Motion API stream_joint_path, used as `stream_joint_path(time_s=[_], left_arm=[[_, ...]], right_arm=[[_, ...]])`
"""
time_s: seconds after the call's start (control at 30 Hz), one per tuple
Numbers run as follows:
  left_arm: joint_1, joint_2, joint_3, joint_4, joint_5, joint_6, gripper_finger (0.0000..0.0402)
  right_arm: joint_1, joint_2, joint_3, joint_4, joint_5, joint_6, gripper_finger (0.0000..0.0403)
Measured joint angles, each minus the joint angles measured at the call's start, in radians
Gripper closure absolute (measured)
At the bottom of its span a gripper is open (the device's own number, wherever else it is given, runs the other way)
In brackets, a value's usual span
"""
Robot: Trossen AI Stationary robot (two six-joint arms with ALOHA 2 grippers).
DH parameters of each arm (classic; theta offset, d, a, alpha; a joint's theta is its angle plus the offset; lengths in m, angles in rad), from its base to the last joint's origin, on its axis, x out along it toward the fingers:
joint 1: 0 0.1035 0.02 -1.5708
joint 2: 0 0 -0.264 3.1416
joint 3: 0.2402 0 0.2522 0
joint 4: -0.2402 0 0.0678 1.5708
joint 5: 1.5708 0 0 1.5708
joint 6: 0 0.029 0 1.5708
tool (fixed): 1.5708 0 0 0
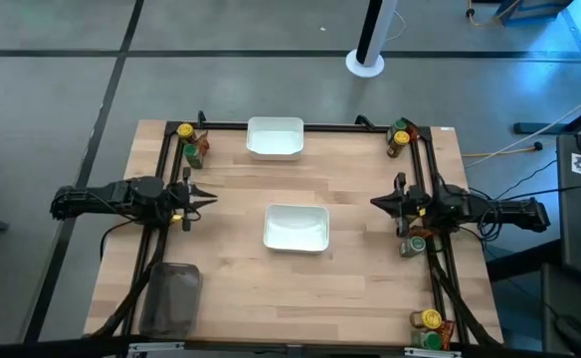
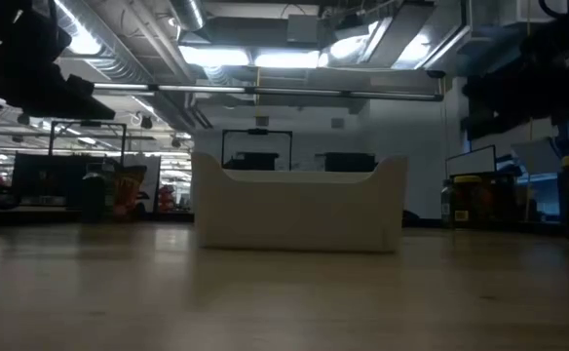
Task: Sort spices by type
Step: Put the top left green seasoning bottle into the top white bin
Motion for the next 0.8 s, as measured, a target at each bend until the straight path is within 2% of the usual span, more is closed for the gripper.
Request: stream_joint_path(time_s=[0.17,0.37,0.53,0.63,0.7,0.8], left_arm=[[0.001,0.0,0.0,0.025,-0.058,0.094,0.0361],[0.001,0.0,0.0,0.09,-0.167,0.098,0.0361],[0.001,0.0,0.0,0.133,-0.192,0.329,0.0361],[0.001,0.0,0.0,0.155,-0.192,0.441,0.0361],[0.001,0.0,0.0,0.189,-0.161,0.41,0.0361],[-0.002,0.0,0.0,0.263,-0.02,0.181,0.0361]], right_arm=[[0.0,0.0,0.0,0.056,0.061,-0.01,0.0393],[0.0,0.0,0.0,0.121,0.156,-0.06,0.0393],[0.0,0.001,0.0,0.159,0.279,-0.096,0.0393],[0.0,0.026,0.0,0.189,0.296,-0.108,0.0393],[0.0,0.049,0.0,0.229,0.296,-0.116,0.0393],[0.0,0.091,0.0,0.3,0.298,-0.15,0.0393]])
